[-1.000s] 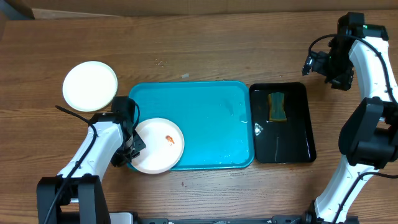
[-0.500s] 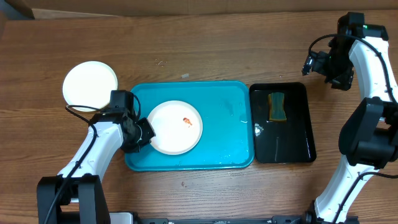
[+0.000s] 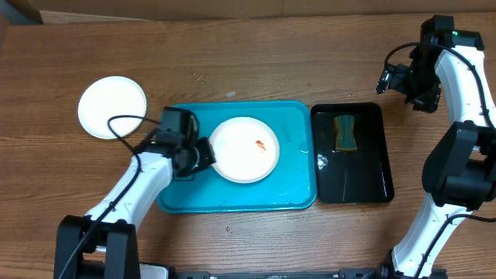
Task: Clean dirty plates on tray and stack at the side
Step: 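Slide the sauce-smeared plate up onto the teal tray with the left gripper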
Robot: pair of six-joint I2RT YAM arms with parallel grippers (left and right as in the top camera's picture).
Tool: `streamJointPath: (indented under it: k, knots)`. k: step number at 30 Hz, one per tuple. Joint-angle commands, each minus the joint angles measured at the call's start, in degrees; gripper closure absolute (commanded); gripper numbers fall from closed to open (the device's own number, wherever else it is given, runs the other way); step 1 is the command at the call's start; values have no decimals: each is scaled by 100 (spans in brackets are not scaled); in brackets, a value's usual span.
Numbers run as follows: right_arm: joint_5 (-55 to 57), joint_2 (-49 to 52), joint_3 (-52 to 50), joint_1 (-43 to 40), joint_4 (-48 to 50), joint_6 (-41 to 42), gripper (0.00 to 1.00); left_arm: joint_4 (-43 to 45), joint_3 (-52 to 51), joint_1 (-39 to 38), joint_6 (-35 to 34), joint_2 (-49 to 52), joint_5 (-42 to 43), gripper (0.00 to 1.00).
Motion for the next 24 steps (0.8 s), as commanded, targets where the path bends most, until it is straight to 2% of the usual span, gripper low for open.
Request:
streamJointPath:
  k: [1,3,5,9,11,15,21,24]
  knots:
    - [-9,-33,111,-17,15,42,0,149,-15,-256,15,28,-39,90]
    - [-9,-33,111,-17,15,42,0,146,-15,-337,-114,28,-310,87]
    - [-11,-33,111,-17,13,42,0,149,-15,-369,-131,28,-448,76]
    - [-11,-33,111,-17,13,44,0,133,-11,-356,-131,28,-522,63]
    - [-11,-33,111,-17,13,42,0,140,11,-356,-122,28,-542,64]
    - [-11,-33,111,-17,13,42,0,144,11,-358,-50,28,-553,71]
    - [-11,-33,111,-17,13,44,0,146,22,-369,4,28,-767,72]
    - [-9,-33,111,-17,13,42,0,-153,247,-374,122,50,-850,73]
